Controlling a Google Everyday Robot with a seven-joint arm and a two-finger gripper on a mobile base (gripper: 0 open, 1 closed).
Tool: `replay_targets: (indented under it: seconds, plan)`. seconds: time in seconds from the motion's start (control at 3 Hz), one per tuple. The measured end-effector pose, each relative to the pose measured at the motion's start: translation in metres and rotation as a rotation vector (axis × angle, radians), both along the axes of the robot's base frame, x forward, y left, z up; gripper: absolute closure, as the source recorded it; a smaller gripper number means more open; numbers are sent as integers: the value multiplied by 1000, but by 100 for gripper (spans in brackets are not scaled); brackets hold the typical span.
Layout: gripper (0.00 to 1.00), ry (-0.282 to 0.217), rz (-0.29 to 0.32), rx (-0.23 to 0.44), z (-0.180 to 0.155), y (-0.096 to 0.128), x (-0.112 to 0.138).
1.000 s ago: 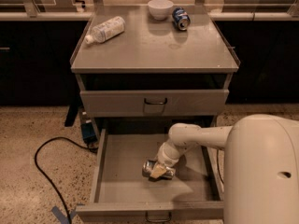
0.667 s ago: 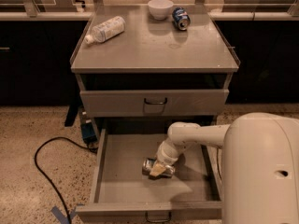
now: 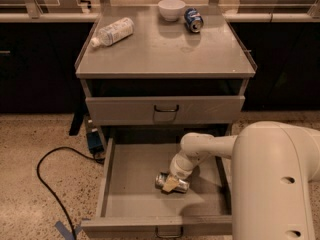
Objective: Place redbull can into middle drawer
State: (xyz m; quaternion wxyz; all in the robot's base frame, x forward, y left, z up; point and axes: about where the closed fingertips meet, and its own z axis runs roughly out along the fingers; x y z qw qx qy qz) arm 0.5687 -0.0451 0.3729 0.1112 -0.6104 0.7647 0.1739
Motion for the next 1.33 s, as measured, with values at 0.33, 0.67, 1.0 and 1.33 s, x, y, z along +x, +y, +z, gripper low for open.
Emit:
replay_targets:
  seconds: [0.33, 0.67, 1.0, 1.33]
  plan:
    - [100, 32, -18, 10, -12, -2, -1]
    - [81, 33, -19, 11, -13, -2, -1]
    - [59, 33, -19, 11, -13, -2, -1]
    - [34, 33, -19, 11, -13, -2, -1]
